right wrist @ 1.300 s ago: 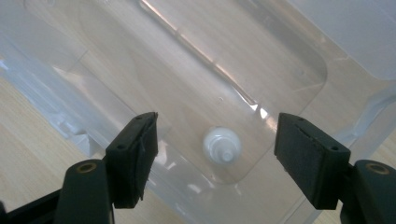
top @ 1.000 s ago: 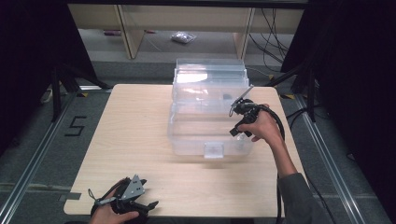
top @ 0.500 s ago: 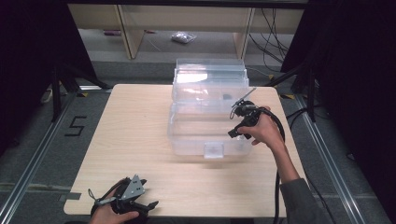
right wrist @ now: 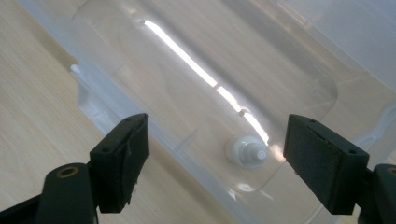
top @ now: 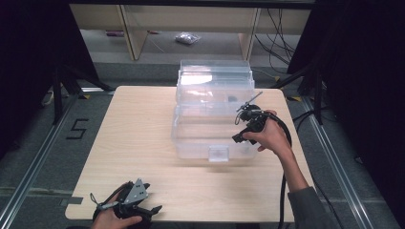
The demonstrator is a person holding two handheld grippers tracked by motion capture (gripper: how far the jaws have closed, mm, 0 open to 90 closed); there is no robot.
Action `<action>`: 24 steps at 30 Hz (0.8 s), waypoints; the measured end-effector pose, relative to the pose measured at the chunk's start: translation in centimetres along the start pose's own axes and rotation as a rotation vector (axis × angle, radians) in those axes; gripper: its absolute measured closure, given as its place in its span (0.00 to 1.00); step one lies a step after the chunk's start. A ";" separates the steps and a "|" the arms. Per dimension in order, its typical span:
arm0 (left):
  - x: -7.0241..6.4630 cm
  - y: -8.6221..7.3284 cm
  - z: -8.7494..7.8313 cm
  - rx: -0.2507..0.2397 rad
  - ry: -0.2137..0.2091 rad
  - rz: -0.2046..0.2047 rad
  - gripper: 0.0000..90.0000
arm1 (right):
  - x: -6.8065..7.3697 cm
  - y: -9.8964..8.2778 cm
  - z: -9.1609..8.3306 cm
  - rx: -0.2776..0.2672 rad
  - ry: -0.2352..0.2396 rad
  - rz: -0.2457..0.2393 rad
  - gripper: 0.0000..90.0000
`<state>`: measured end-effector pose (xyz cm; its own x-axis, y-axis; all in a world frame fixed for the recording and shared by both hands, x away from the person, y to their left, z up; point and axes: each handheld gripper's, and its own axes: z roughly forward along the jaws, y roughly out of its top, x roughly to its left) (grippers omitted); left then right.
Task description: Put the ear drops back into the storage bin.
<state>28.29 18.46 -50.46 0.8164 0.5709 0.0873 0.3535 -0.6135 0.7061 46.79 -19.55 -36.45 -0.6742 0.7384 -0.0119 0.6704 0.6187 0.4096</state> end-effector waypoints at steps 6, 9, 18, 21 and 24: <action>0.0 0.0 0.0 -0.001 -0.001 -0.001 0.18 | 0.4 -0.2 -0.3 -0.007 0.015 -0.015 0.26; 0.0 0.0 0.0 0.001 -0.001 0.001 0.18 | 0.7 -0.4 -0.5 -0.022 0.006 -0.003 0.26; 0.0 0.0 0.0 0.000 0.000 0.001 0.18 | 1.2 -1.0 -1.1 -0.046 0.012 -0.011 0.26; 0.1 0.0 0.0 0.002 0.000 0.019 0.18 | 1.6 -1.1 -1.3 -0.050 0.004 -0.015 0.26; 0.1 0.0 0.0 0.002 -0.001 0.020 0.18 | 1.8 -1.2 -1.5 -0.054 0.011 -0.025 0.26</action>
<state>28.35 18.48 -50.43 0.8238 0.5580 0.1001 0.3385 -0.6258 0.7027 44.27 -19.33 -35.62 -0.6937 0.7201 -0.0130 0.6361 0.6210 0.4580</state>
